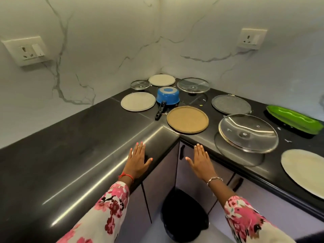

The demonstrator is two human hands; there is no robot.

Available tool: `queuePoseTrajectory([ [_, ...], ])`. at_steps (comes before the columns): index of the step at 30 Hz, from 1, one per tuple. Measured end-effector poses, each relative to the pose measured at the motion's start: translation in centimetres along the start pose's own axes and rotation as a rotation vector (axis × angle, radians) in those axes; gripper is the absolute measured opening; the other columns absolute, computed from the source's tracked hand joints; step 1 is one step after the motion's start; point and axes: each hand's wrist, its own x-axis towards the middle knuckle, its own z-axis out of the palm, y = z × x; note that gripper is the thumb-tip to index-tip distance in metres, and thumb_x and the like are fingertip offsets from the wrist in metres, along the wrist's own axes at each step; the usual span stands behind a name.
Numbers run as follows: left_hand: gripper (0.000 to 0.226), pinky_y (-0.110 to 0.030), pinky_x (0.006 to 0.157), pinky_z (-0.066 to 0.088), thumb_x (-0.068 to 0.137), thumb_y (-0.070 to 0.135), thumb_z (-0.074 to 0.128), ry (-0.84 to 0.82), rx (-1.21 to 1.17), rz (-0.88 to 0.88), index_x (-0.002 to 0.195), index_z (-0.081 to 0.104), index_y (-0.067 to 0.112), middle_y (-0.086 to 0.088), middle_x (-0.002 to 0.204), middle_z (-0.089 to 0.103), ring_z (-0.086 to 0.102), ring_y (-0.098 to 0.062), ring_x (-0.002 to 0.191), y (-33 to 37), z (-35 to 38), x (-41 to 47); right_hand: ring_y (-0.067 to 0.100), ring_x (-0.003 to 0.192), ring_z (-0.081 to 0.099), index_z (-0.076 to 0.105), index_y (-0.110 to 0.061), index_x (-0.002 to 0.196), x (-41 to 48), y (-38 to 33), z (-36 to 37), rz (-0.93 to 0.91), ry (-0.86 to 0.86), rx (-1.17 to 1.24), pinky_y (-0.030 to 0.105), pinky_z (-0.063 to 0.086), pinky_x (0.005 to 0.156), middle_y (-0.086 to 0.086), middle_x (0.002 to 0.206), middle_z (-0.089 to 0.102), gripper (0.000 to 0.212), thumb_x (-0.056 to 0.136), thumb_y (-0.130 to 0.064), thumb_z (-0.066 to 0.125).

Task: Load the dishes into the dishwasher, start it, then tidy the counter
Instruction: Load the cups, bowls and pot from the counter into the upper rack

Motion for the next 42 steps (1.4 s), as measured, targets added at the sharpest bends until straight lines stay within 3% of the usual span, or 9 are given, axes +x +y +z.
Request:
queuePoseTrajectory([
  [2,0.08,-0.039,0.118,-0.005,0.088,0.058,0.024,-0.03,0.009,-0.013,0.149,0.009,0.009,-0.006,0.158,0.0,-0.007,-0.019,0.146,-0.8,-0.2,3.1,0.022,0.146,-0.005,0.001,-0.003,0.148,3.4,-1.0,-0.8,-0.008,0.001,0.017,0.034,0.0,0.119,0.012,0.158,-0.002,0.072,0.098,-0.047,0.029],
  [7,0.071,-0.039,0.118,-0.004,0.096,0.047,0.037,-0.056,-0.002,-0.039,0.15,0.01,0.01,-0.006,0.158,0.001,-0.006,-0.02,0.146,-2.7,-0.6,10.5,0.025,0.146,0.002,0.007,-0.002,0.148,12.0,-3.3,-2.2,-0.03,0.015,0.078,0.034,0.004,0.118,0.014,0.157,0.005,0.07,0.098,-0.045,0.032],
  [12,0.07,-0.039,0.117,-0.005,0.096,0.045,0.038,-0.086,-0.034,-0.054,0.15,0.009,0.01,-0.007,0.158,0.001,-0.005,-0.02,0.146,-4.4,-0.9,16.8,0.031,0.145,0.007,0.007,0.001,0.147,19.1,-6.3,-3.3,-0.032,-0.027,0.05,0.037,0.008,0.117,0.018,0.156,0.008,0.064,0.1,-0.036,0.031],
  [14,0.07,-0.039,0.117,-0.005,0.096,0.045,0.038,-0.09,-0.039,-0.063,0.15,0.009,0.01,-0.007,0.158,0.001,-0.005,-0.02,0.146,-5.1,-0.7,18.8,0.032,0.14,0.019,0.016,0.003,0.144,21.9,-7.5,-3.5,-0.04,0.006,0.06,0.037,0.017,0.115,0.02,0.151,0.02,0.062,0.1,-0.038,0.032],
  [19,0.084,-0.04,0.117,-0.005,0.085,0.065,0.018,-0.112,-0.028,-0.09,0.15,0.009,0.013,-0.004,0.159,0.0,-0.005,-0.019,0.146,-6.5,0.3,21.5,0.034,0.127,0.042,0.025,0.001,0.141,27.4,-10.5,-3.7,0.033,0.032,0.232,0.04,0.037,0.102,0.022,0.139,0.04,0.062,0.097,-0.039,0.042],
  [22,0.096,-0.04,0.117,-0.003,0.071,0.07,0.002,-0.047,-0.009,-0.079,0.149,0.014,0.015,-0.002,0.158,0.005,-0.001,-0.017,0.146,-6.8,0.9,21.6,0.034,0.111,0.053,0.041,0.0,0.122,29.9,-11.9,-3.8,0.099,0.071,0.29,0.039,0.045,0.086,0.021,0.122,0.052,0.048,0.095,-0.038,0.048],
  [32,0.089,-0.037,0.118,-0.005,0.074,0.069,0.011,0.012,-0.054,-0.09,0.149,0.018,0.02,0.002,0.158,0.008,0.001,-0.013,0.146,-7.2,1.5,21.8,0.033,0.11,0.055,0.051,0.003,0.116,35.0,-13.6,-1.7,0.331,0.03,0.545,0.035,0.044,0.08,0.019,0.12,0.055,0.043,0.088,-0.028,0.062],
  [37,0.09,-0.035,0.117,-0.007,0.073,0.069,0.012,0.014,-0.082,-0.101,0.149,0.018,0.021,0.003,0.158,0.008,0.0,-0.012,0.145,-7.2,1.4,21.9,0.025,0.084,0.057,0.056,-0.004,0.099,36.3,-13.4,-1.4,0.404,0.035,0.679,0.029,0.04,0.065,0.012,0.094,0.056,0.027,0.08,-0.021,0.064],
  [42,0.09,-0.033,0.115,-0.009,0.074,0.069,0.013,0.017,-0.095,-0.102,0.149,0.018,0.021,0.002,0.158,0.009,0.0,-0.012,0.145,-7.2,1.3,21.9,0.023,0.073,0.056,0.05,0.0,0.111,36.3,-13.4,-2.1,0.568,0.108,0.92,0.035,0.053,0.065,0.01,0.097,0.051,0.033,0.083,-0.015,0.057],
])
